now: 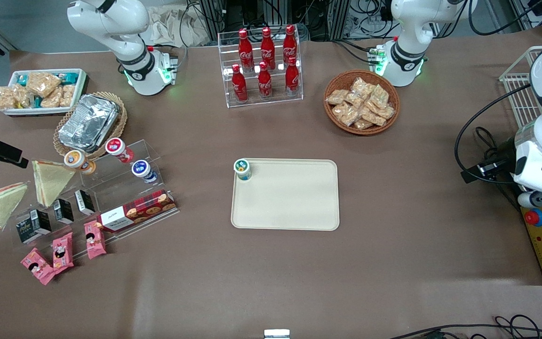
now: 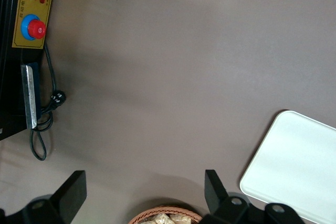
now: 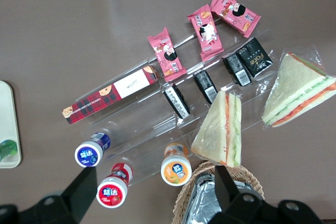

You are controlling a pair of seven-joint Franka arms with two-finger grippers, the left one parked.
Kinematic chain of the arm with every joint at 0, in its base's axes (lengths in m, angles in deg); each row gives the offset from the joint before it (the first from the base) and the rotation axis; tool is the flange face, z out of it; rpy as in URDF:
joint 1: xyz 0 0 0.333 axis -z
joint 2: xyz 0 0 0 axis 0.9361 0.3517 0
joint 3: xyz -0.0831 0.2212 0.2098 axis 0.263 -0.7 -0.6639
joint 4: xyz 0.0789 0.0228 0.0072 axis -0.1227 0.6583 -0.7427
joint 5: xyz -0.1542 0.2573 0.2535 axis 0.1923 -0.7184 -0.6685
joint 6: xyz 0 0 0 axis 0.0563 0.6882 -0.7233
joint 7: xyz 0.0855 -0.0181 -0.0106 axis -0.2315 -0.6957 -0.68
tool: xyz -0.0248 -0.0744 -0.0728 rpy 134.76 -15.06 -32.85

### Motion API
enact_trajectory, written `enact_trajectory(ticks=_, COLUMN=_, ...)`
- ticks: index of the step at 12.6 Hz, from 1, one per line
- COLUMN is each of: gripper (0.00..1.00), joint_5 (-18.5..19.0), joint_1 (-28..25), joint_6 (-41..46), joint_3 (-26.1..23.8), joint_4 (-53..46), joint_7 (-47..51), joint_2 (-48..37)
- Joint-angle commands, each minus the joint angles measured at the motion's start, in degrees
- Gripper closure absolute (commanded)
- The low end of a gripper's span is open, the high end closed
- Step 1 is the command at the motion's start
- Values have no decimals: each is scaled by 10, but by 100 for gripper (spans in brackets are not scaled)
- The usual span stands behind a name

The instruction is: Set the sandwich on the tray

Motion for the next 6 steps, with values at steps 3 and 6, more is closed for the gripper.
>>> enact_trajectory(ticks=3, gripper=1, joint_5=8, joint_1=3, joint_6=0, joint_3=-2, joint_4=-8, joint_7=-3, joint_2=0)
enact_trajectory(ticks=6, gripper=1, joint_5=8, joint_1=3, joint_6=-1, joint_3=-1, joint_4=-8, joint_7=-3, joint_2=2)
